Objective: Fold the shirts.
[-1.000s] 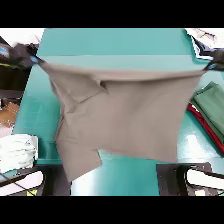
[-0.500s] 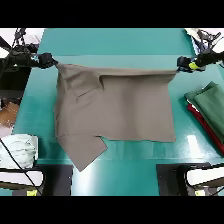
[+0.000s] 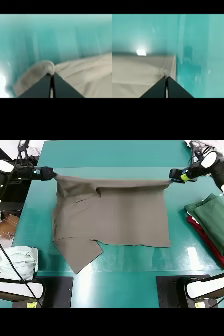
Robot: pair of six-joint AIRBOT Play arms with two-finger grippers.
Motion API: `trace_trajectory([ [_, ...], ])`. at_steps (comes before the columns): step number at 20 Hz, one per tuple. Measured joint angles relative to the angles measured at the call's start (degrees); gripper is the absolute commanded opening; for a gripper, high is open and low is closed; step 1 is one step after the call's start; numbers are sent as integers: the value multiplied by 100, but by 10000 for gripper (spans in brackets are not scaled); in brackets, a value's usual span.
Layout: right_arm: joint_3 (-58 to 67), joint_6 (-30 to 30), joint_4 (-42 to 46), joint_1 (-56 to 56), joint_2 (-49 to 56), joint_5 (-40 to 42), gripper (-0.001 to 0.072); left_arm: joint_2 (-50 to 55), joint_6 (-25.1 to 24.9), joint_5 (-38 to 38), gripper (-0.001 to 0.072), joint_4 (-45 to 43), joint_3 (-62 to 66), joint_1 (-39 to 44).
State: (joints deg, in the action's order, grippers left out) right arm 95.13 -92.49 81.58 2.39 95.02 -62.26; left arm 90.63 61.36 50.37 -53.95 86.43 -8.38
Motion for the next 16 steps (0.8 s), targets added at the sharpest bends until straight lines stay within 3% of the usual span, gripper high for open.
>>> trace_trajectory([
  [5,-479,0,367,-376,7,-592,11,9,-2,1486,27,-964,-24,4],
  [10,-852,0,444,-568,7,-708,22,52,208,2170,34,-1753,-74,4],
  [11,-879,0,389,-568,7,-743,115,59,282,2227,171,-1829,-87,4],
  [12,-894,0,323,-562,7,-776,277,61,365,2275,361,-1912,-98,4],
  [13,-905,0,195,-538,7,-802,314,61,435,2302,427,-1956,-109,2],
  [16,-927,13,-254,-415,4,-903,314,55,671,2439,427,-2129,-120,7],
])
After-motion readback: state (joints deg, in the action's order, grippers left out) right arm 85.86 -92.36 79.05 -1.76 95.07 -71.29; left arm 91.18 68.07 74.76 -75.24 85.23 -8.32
